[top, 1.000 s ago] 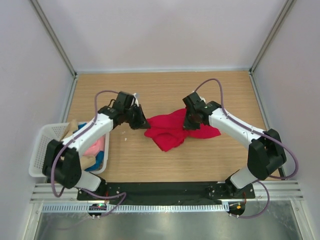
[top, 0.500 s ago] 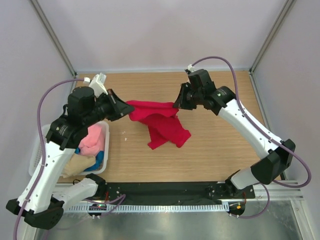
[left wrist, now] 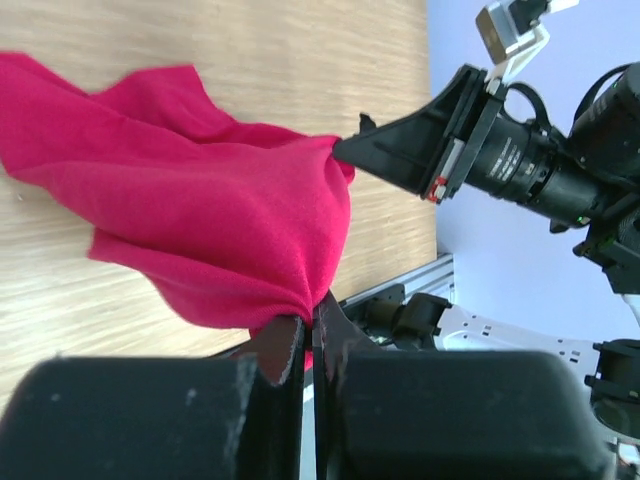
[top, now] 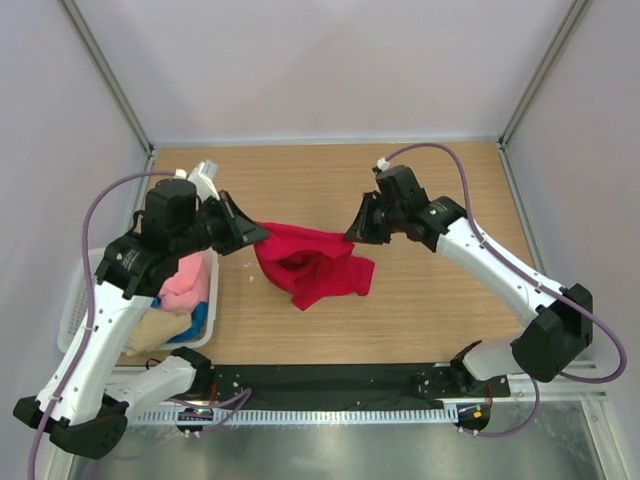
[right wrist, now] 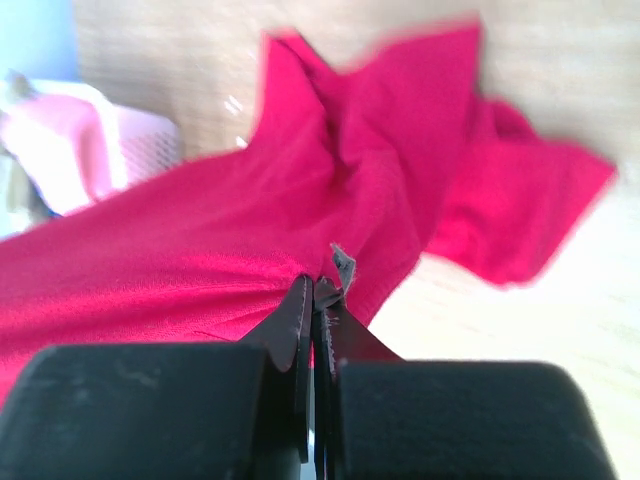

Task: Fold and stack the t-shirts
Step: Flatten the tshirt out

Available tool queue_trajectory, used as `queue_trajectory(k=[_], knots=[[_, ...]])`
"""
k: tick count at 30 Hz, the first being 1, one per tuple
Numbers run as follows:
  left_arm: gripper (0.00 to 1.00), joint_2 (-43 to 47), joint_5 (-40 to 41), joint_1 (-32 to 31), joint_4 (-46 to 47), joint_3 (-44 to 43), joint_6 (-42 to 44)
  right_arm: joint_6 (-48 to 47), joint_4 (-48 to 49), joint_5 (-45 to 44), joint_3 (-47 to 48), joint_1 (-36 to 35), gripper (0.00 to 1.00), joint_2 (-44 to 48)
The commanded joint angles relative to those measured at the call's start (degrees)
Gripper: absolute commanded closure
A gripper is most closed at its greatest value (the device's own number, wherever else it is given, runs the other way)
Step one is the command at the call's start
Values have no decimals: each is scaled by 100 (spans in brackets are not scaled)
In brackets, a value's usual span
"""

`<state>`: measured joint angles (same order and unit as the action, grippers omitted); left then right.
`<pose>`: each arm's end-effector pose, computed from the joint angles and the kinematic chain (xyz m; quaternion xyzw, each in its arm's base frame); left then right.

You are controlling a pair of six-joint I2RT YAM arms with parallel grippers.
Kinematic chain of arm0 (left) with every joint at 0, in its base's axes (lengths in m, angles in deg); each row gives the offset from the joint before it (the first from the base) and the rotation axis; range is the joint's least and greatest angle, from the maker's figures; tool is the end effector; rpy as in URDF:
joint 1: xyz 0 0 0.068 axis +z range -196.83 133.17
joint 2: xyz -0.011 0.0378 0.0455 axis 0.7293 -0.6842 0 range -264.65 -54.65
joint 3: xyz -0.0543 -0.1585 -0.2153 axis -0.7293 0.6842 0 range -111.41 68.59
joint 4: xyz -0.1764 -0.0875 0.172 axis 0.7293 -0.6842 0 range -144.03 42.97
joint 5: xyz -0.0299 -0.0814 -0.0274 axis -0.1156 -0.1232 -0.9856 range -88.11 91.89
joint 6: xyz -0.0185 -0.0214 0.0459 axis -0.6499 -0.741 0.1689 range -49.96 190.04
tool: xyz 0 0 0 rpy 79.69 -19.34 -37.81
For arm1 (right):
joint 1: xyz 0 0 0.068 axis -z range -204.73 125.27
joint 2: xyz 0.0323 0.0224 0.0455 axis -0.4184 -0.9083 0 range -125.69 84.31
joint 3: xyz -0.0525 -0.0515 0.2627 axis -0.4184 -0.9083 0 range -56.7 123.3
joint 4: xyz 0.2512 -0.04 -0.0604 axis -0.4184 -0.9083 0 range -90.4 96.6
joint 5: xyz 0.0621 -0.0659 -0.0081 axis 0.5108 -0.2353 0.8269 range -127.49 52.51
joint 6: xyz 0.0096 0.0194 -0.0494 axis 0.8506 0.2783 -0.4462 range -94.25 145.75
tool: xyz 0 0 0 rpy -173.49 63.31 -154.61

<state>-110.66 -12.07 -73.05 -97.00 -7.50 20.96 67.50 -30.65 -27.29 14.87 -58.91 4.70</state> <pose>0.1542 -0.0856 0.4188 -0.1106 0.8541 -0.3870 0.3294 0.2447 0.1738 0.3208 0.0271 0.9215 0.2978 0.2480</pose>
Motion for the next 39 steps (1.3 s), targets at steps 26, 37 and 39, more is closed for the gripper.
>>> queue_trajectory(k=[26, 37, 39], knots=[[100, -270, -616, -145, 1400, -1617, 420, 252, 1793, -686, 3089, 919, 99, -900], [100, -2808, 114, -2985, 3247, -879, -67, -666, 1459, 342, 1270, 3724, 99, -1002], [100, -3587, -176, -3134, 3240, -1309, 38, -993, 880, 404, 1998, 4005, 99, -1643]])
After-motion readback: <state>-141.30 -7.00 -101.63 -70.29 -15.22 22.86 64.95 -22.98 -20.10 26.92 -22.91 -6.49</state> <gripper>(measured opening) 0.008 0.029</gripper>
